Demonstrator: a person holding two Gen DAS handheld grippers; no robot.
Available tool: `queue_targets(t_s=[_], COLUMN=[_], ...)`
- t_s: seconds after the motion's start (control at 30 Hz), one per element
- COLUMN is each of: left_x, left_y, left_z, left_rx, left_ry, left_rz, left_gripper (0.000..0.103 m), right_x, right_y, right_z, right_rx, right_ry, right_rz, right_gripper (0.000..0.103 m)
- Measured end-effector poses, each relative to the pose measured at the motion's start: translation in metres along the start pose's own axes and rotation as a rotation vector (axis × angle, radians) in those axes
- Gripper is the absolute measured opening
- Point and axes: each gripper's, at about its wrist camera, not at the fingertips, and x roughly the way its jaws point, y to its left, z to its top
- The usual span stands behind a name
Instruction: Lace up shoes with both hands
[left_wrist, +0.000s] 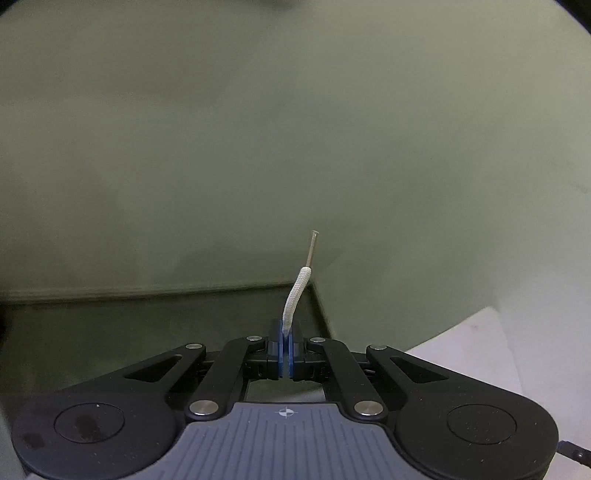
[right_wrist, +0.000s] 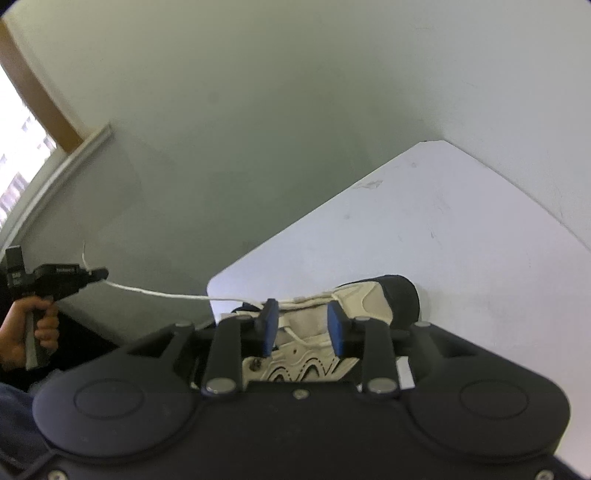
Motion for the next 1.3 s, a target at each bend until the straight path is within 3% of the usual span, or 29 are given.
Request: queue_targets(t_s=[0.13, 0.27, 0.4, 0.53, 0.7, 0.8, 0.93, 1.2, 1.23, 1.27, 1.3], left_x=[0.016, 0.031, 0.025, 0.005, -0.004, -0.005, -0.005, 0.009, 0.009, 0.01, 0.012], left_y=[0.022, 0.04, 0.06, 0.077, 0.104, 0.106, 0.116, 0.127, 0.127, 0.127, 0.127], left_z=[-0.026, -0.047, -0.061, -0.064, -0.063, -0.067, -0.064, -0.057, -0.056, -0.054, -0.053], left_rx=[-0.045, -0.083, -0.11, -0.128, -0.186, -0.207, -0.226, -0.229, -0.225, -0.222, -0.22], left_ry=[0.1, 0.19, 0.228, 0.217, 0.185, 0.176, 0.164, 0.169, 0.171, 0.172, 0.172], left_rz=[0.026, 0.064, 0.08, 0.083, 0.09, 0.091, 0.09, 0.081, 0.079, 0.077, 0.077], left_gripper=[0.003, 0.014, 0.017, 0.018, 0.02, 0.02, 0.021, 0.022, 0.022, 0.022, 0.022], right_x=[0.029, 0.069, 0.123, 0.179, 0.221, 0.249, 0.265, 0.27, 0.27, 0.27, 0.27], right_y=[0.019, 0.039, 0.058, 0.077, 0.081, 0.076, 0.076, 0.08, 0.082, 0.084, 0.086], right_z=[0.022, 0.054, 0.084, 0.097, 0.096, 0.086, 0.068, 0.05, 0.048, 0.048, 0.048], right_rx=[-0.097, -0.153, -0.21, -0.294, -0.242, -0.155, -0.13, -0.138, -0.151, -0.159, -0.168], right_ry=[0.092, 0.205, 0.355, 0.577, 0.736, 0.831, 0.939, 1.023, 1.024, 1.025, 1.023], right_rz=[-0.01, 0.012, 0.011, -0.002, 0.053, 0.077, 0.091, 0.139, 0.145, 0.149, 0.154], right_gripper=[0.027, 0.027, 0.03, 0.032, 0.038, 0.038, 0.038, 0.039, 0.038, 0.03, 0.011])
